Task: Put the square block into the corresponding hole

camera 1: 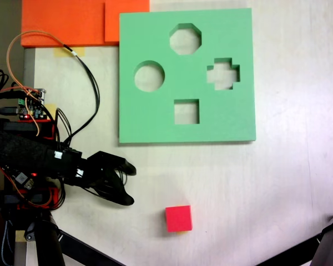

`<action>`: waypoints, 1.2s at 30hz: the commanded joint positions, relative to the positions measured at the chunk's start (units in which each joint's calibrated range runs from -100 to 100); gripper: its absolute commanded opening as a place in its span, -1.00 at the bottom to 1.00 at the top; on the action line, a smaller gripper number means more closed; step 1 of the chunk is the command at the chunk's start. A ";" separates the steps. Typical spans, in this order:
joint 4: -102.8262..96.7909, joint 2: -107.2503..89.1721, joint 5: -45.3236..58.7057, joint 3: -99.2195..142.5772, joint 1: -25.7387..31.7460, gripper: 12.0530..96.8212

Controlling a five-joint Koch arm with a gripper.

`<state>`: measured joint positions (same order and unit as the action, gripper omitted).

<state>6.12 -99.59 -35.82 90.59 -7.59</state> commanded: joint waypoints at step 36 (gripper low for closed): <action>80.11 75.71 2.69 -103.06 -3.86 0.76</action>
<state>89.33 -23.80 -33.48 -8.87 -11.36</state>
